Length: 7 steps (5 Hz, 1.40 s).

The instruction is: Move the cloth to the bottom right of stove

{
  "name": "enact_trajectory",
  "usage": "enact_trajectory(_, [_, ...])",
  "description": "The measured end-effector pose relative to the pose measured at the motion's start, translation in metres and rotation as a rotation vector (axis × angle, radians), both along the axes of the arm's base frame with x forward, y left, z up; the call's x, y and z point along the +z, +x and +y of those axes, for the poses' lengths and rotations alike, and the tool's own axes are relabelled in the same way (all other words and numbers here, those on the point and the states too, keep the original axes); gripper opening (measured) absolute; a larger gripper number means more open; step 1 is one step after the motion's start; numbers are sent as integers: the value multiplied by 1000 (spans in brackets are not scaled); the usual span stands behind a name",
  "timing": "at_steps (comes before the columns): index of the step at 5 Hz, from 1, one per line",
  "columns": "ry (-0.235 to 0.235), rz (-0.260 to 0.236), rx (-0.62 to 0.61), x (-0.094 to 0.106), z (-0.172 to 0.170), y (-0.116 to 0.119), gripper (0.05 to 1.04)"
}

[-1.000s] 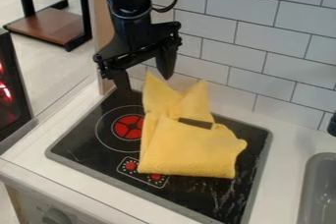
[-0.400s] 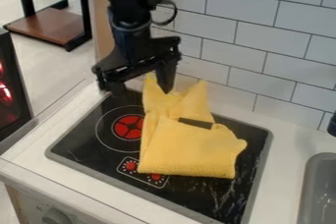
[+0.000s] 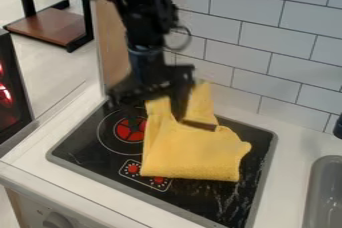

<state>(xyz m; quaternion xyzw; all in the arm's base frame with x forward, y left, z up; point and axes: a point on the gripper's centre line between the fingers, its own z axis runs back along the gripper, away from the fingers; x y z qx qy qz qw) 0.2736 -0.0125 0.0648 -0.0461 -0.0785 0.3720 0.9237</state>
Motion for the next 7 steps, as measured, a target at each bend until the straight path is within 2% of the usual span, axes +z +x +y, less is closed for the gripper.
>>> enact_trajectory(1, [24, 37, -25, -20, -12, 8, 999])
enact_trajectory(4, [45, 67, 13, -56, -24, 20, 1000])
enact_trajectory(5, [50, 51, 18, -60, -23, 19, 1000])
enact_trajectory(7, [27, 54, -8, -66, -32, -5, 1000])
